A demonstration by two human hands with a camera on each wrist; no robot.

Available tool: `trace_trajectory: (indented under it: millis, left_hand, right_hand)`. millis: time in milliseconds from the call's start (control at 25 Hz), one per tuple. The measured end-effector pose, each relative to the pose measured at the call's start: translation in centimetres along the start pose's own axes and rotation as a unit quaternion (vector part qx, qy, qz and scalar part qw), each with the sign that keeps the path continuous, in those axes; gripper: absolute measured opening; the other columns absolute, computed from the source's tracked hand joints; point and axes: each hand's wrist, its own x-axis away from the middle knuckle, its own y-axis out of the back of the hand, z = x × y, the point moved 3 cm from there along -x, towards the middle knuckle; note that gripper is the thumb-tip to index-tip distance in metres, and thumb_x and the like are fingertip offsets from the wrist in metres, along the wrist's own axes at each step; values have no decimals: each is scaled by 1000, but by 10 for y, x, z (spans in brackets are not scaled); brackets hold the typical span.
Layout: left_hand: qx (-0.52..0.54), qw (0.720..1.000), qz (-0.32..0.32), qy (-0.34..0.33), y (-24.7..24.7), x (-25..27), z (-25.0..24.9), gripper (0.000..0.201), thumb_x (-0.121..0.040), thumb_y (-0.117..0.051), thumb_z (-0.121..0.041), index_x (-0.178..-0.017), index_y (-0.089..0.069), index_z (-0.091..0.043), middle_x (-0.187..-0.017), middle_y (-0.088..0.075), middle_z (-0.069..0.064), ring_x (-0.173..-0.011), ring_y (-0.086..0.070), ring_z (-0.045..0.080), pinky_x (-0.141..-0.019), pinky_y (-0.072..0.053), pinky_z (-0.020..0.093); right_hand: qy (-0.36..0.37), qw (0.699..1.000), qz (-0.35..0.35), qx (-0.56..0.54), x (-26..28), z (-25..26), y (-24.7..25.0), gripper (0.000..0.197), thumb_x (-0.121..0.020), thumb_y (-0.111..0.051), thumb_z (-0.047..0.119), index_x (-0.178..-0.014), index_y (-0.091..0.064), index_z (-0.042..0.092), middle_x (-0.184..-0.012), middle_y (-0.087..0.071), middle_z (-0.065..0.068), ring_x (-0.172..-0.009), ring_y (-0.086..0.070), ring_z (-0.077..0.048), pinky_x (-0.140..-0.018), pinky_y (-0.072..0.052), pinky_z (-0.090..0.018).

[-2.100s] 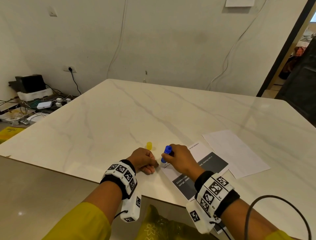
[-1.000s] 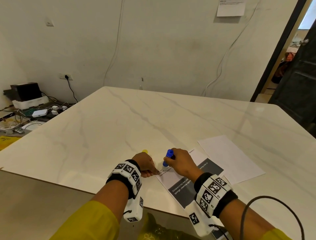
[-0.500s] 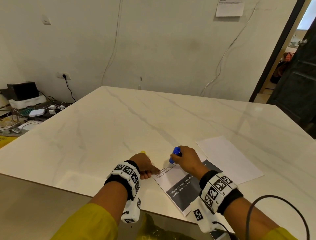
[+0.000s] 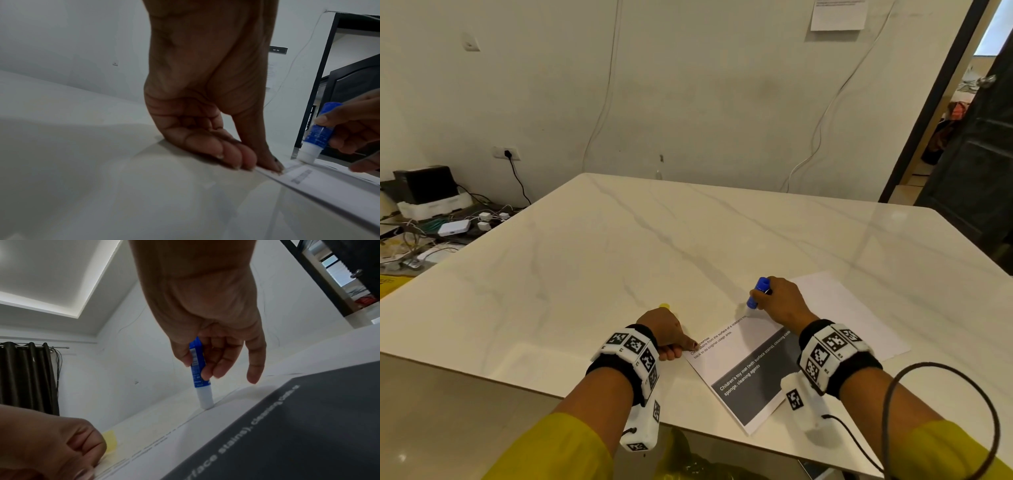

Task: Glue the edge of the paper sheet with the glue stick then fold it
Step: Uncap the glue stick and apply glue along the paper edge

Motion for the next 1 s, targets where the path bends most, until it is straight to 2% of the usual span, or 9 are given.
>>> trace_trajectory:
  millis: [160,280,360,480,640,880,1000]
  left_hand:
    - [5,1000,5,4,0,-3,1,31,-73,-77,-23,-58,-55,-7,-55,-57,7,-45,-48,16,-46,-41,22]
    - [8,1000,17,9,-1,-2,0,32,-74,-75,-22,-58,-52,-6,-53,-56,7,-47,-47,17,-45,-39,22]
    - [12,1000,21,9,-2,-1,0,33,-75,-75,-21,-58,-51,-6,-55,-55,7,-48,-46,17,-45,-38,22]
    - [17,1000,19,7,-1,0,1,33,-75,-75,-22,-59,-51,-6,-58,-55,8,-48,-46,17,-46,-38,22]
    - [26,999,31,14,-2,0,0,32,-77,-73,-21,-59,-50,-6,-59,-52,8,-49,-43,16,-47,-36,22]
    - [30,999,21,13,-1,-2,1,32,-74,-76,-20,-60,-51,-6,-57,-53,9,-45,-44,16,-42,-36,21]
    - [34,999,20,13,-2,-3,2,32,-74,-76,-20,-60,-51,-6,-57,-53,9,-45,-43,17,-43,-35,22]
  right_hand:
    - [11,1000,4,2,-1,0,-2,21,-85,-57,22,-90,-56,2,-95,-64,-20,-85,-58,-32,-78,-43,-36]
    - [28,999,39,-4,2,6,-9,14,-85,-57,21,-79,-55,10,-84,-63,-11,-80,-56,-26,-74,-42,-32]
    - [33,998,46,-12,-1,7,-9,12,-84,-57,20,-75,-56,12,-82,-65,-9,-80,-58,-27,-77,-44,-33]
    - [22,999,23,-6,-12,0,-2,21,-82,-58,20,-88,-63,1,-93,-69,-15,-89,-63,-32,-86,-48,-39]
    - [-7,1000,-1,-2,-23,-10,7,25,-83,-59,21,-96,-60,-1,-96,-64,-19,-86,-58,-31,-76,-42,-34]
    - [-24,999,-30,3,-32,-18,17,19,-83,-59,19,-92,-57,2,-103,-65,-23,-91,-59,-33,-76,-40,-33]
    - [-31,999,-34,2,-34,-20,20,28,-85,-58,18,-101,-58,-4,-102,-62,-22,-88,-55,-30,-76,-38,-32]
